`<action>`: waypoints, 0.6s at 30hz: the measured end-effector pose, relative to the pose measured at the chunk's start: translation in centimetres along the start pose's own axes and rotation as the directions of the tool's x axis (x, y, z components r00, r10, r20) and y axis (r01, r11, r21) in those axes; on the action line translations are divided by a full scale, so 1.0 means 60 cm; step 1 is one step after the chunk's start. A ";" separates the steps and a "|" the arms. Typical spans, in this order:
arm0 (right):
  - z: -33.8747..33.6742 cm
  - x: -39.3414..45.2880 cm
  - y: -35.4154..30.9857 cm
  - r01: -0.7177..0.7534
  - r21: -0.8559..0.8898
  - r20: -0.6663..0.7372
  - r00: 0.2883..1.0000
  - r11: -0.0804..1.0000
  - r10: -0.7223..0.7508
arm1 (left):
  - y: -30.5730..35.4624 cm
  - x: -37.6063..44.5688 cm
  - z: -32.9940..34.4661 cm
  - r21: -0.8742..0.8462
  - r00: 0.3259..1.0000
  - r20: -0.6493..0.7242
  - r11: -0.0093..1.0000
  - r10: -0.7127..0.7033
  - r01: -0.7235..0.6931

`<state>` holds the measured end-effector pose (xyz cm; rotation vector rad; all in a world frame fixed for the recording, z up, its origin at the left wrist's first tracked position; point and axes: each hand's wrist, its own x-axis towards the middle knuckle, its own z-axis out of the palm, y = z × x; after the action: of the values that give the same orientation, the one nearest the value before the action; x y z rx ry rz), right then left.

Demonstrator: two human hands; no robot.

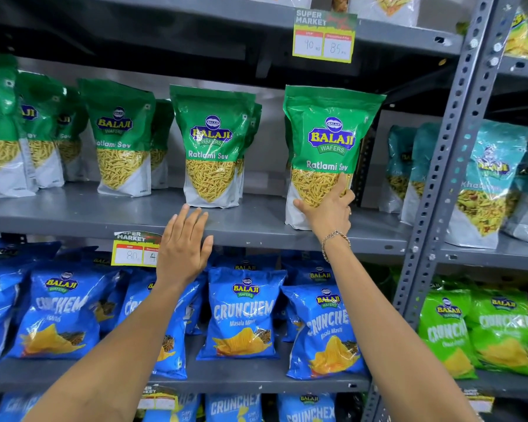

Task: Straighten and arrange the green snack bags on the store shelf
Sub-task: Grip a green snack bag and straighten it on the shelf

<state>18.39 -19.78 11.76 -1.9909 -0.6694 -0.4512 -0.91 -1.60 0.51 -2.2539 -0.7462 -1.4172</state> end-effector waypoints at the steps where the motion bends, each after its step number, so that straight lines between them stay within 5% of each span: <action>1: -0.003 -0.002 0.000 -0.002 0.006 0.002 1.000 1.000 0.002 | 0.000 0.000 0.000 -0.005 1.000 0.002 1.000 -0.001 0.001; 18: -0.022 -0.025 -0.004 0.012 -0.004 -0.024 1.000 1.000 -0.012 | 0.001 -0.001 -0.007 -0.017 0.999 0.041 1.000 -0.013 0.014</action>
<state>17.02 -21.23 11.69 -1.9833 -0.6663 -0.4833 -1.20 -1.90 0.63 -2.3017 -0.7662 -1.3925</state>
